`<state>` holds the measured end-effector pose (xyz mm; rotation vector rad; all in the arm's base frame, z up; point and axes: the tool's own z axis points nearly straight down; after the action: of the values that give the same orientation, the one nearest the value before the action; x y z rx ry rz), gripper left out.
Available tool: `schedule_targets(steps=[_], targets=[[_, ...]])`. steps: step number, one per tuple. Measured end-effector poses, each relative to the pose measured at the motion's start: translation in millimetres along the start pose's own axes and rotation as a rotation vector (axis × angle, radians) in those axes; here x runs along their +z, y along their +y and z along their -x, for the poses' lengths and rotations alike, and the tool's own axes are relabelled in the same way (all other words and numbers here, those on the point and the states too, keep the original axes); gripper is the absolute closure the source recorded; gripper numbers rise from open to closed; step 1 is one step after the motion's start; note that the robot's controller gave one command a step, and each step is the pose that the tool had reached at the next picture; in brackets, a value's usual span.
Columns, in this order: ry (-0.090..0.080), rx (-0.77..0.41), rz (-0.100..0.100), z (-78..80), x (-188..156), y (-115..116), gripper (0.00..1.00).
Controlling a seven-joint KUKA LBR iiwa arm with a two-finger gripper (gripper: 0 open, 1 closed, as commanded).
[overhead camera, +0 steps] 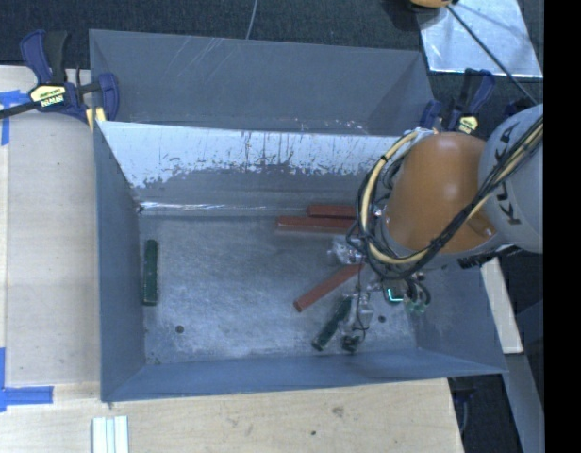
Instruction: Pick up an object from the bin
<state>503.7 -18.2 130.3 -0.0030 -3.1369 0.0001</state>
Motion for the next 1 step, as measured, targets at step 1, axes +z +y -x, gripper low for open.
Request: schedule_targets(steps=[1], targets=[[-0.007, -0.001, 0.0, 2.0, -3.3, 0.0, 0.0]])
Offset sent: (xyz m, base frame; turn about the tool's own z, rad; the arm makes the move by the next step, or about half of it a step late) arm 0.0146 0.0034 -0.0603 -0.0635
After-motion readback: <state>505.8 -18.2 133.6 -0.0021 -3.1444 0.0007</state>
